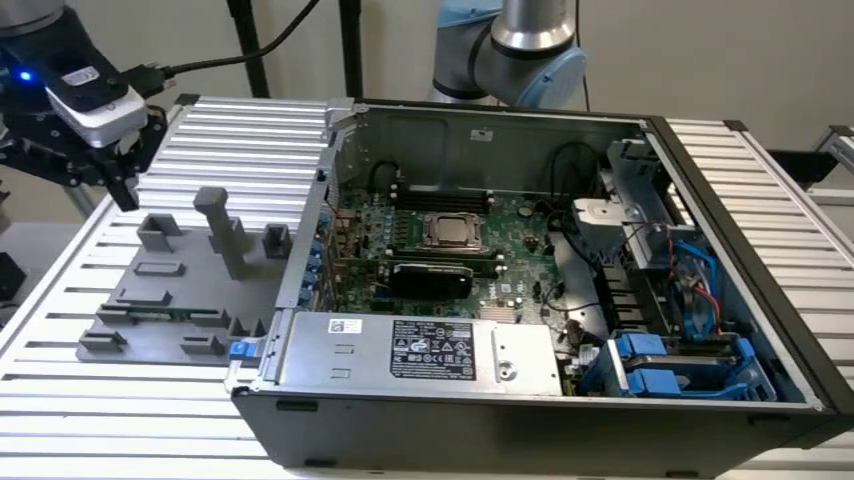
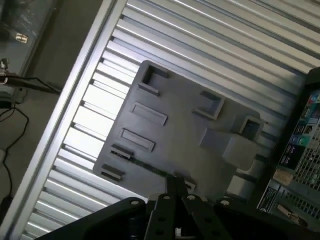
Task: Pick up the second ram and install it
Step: 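Pick up the second ram and move it above second insertion slot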
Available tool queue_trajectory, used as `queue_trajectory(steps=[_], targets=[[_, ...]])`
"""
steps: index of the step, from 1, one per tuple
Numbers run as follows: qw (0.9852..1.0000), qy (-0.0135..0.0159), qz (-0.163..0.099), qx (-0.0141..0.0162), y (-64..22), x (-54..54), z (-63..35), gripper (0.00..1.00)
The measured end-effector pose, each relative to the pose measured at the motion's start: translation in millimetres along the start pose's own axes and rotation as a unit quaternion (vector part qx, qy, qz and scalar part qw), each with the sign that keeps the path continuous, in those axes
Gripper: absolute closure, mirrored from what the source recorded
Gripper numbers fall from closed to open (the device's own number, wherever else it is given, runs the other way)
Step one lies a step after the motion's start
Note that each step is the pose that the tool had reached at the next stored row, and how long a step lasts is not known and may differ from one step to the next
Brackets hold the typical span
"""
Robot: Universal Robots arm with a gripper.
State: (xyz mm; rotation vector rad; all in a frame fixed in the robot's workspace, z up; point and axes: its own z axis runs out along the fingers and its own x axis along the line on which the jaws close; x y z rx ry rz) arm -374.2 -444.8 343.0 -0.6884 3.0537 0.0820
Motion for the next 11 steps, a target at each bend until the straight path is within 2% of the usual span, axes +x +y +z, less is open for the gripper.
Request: queue_trajectory(steps=[3, 6, 11], targets=[[0.9996, 0.0014, -0.027, -0.0006, -0.1, 0.1, 1.2, 1.0], [0.9985, 0.0026, -0.054, -0.0012, -0.1, 0.1, 2.7, 1.0], [0.995, 0.0048, -0.099, -0.0021, -0.3, 0.1, 5.4, 1.0]])
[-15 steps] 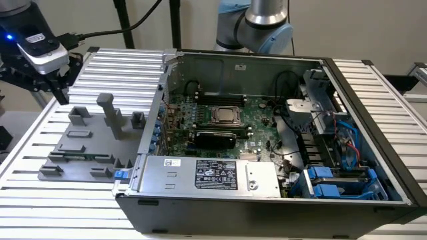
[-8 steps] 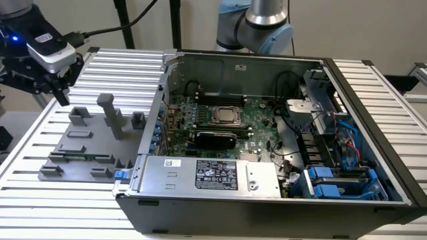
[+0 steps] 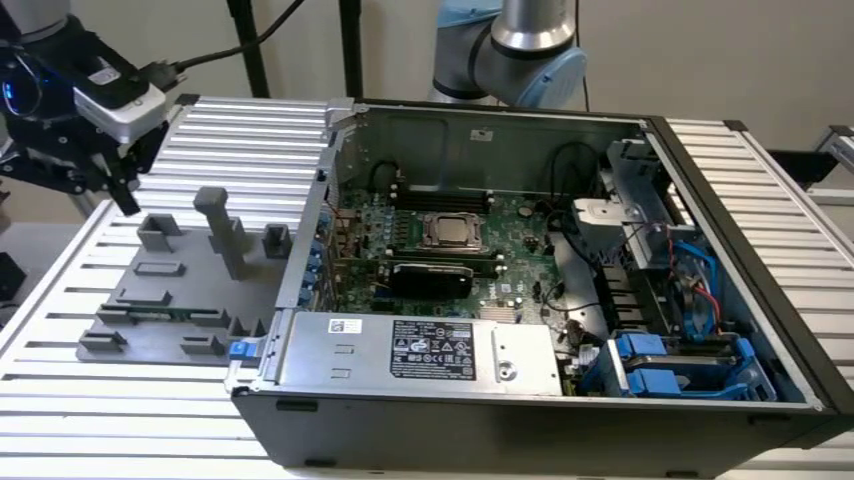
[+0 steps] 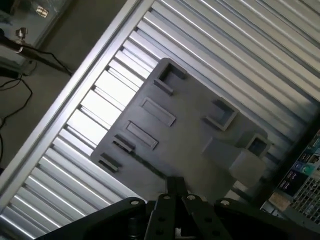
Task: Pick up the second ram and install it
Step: 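Pick up the second ram and move it above second insertion slot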
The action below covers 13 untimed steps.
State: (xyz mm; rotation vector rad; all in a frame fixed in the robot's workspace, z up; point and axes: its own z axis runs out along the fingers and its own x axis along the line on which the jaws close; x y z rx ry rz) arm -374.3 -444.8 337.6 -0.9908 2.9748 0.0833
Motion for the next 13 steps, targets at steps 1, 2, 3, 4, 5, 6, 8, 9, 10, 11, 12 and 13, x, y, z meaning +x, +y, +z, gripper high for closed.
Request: queue_trajectory(steps=[1, 2, 3, 4, 5, 6, 8, 9, 10, 11, 12, 13], targets=[[1.0, 0.0005, -0.009, -0.0002, 0.0, 0.0, 0.5, 1.0], [0.9998, 0.0009, -0.018, -0.0004, 0.0, 0.0, 1.0, 1.0], [0.9996, 0.0013, -0.027, -0.0006, -0.1, 0.0, 1.6, 1.0], [0.9993, 0.0019, -0.036, -0.0008, -0.1, 0.0, 2.2, 1.0], [0.999, 0.0023, -0.045, -0.001, -0.1, 0.1, 2.8, 1.0], [0.9985, 0.0027, -0.054, -0.0012, -0.2, 0.1, 3.4, 1.0], [0.9974, 0.0036, -0.072, -0.0016, -0.2, 0.1, 4.6, 1.0], [0.9967, 0.0041, -0.082, -0.0018, -0.2, 0.1, 5.2, 1.0], [0.9959, 0.0045, -0.09, -0.002, -0.3, 0.1, 5.8, 1.0], [0.995, 0.0049, -0.099, -0.0022, -0.3, 0.1, 6.4, 1.0], [0.9941, 0.0053, -0.108, -0.0023, -0.4, 0.2, 7.1, 1.0], [0.993, 0.0058, -0.118, -0.0026, -0.4, 0.2, 7.7, 1.0]])
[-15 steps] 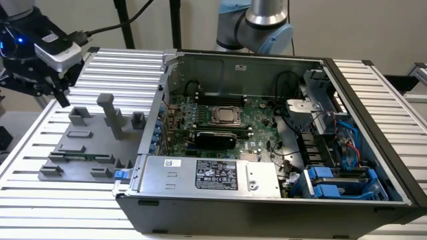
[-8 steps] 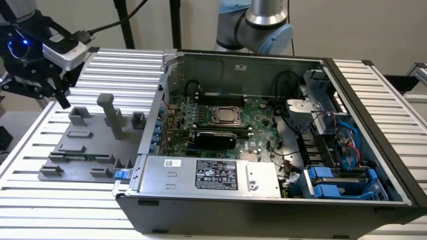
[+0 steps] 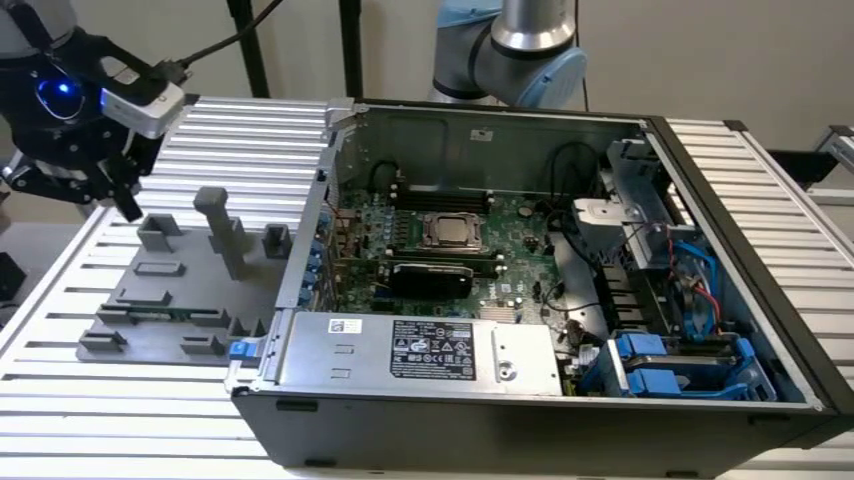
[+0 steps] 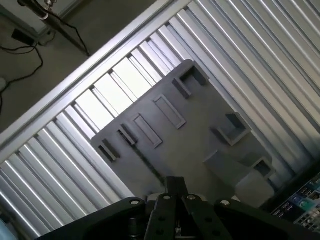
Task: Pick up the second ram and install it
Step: 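Pick up the second ram and move it above second insertion slot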
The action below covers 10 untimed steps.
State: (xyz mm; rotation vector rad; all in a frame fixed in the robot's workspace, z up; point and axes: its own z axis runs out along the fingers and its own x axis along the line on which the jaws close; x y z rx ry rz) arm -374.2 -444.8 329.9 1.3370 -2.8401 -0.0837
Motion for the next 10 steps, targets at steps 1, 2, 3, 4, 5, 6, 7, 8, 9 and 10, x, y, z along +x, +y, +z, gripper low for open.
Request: queue_trajectory(steps=[1, 2, 3, 4, 5, 6, 7, 8, 9, 10], targets=[[1.0, 0.0004, -0.009, -0.0002, 0.0, 0.0, 0.6, 1.0], [0.9998, 0.0009, -0.018, -0.0004, -0.1, 0.0, 1.2, 1.0], [0.9996, 0.0014, -0.027, -0.0006, -0.1, 0.1, 1.7, 1.0], [0.9994, 0.0018, -0.036, -0.0008, -0.1, 0.1, 2.2, 1.0], [0.999, 0.0022, -0.045, -0.001, -0.1, 0.1, 2.7, 1.0], [0.9985, 0.0027, -0.054, -0.0012, -0.2, 0.1, 3.2, 1.0], [0.998, 0.0031, -0.063, -0.0014, -0.2, 0.1, 3.7, 1.0], [0.9974, 0.0036, -0.072, -0.0016, -0.2, 0.1, 4.2, 1.0], [0.9967, 0.004, -0.081, -0.0018, -0.2, 0.1, 4.7, 1.0], [0.9959, 0.0044, -0.09, -0.0019, -0.2, 0.1, 5.2, 1.0]])
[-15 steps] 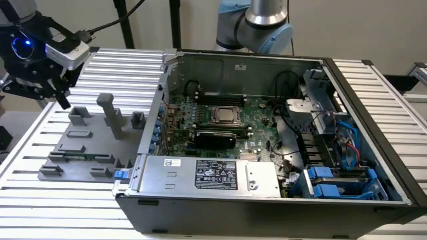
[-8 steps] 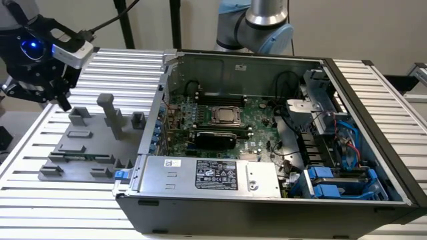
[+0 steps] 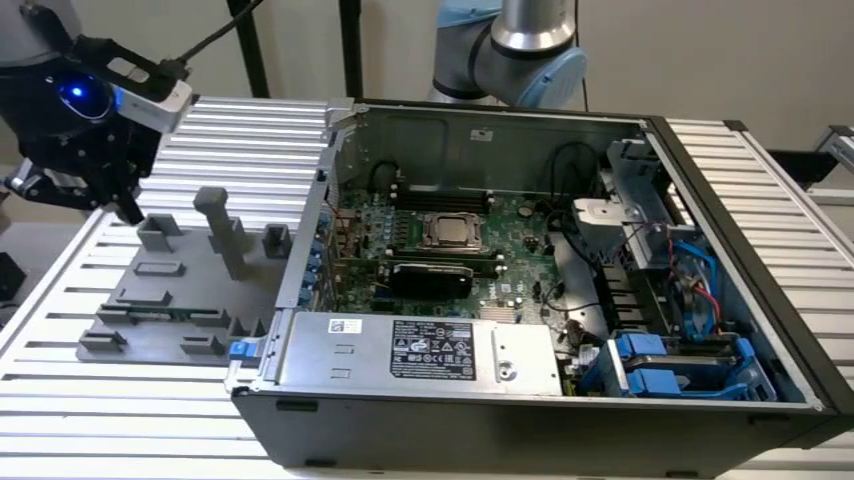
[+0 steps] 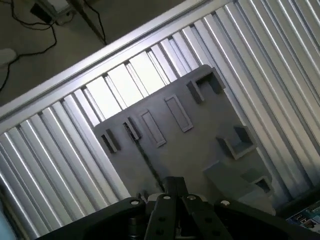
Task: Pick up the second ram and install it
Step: 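Pick up the second ram and move it above second insertion slot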
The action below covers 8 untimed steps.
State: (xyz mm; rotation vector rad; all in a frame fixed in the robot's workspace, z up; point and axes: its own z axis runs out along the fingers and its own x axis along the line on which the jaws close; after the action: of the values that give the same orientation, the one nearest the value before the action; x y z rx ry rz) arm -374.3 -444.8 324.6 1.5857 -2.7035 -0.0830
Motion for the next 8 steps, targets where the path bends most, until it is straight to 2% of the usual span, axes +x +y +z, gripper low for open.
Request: queue_trajectory(steps=[4, 8], targets=[[0.9993, 0.0017, -0.036, -0.0008, -0.1, 0.0, 2.1, 1.0], [0.9974, 0.0035, -0.072, -0.0014, -0.3, 0.1, 4.3, 1.0]])
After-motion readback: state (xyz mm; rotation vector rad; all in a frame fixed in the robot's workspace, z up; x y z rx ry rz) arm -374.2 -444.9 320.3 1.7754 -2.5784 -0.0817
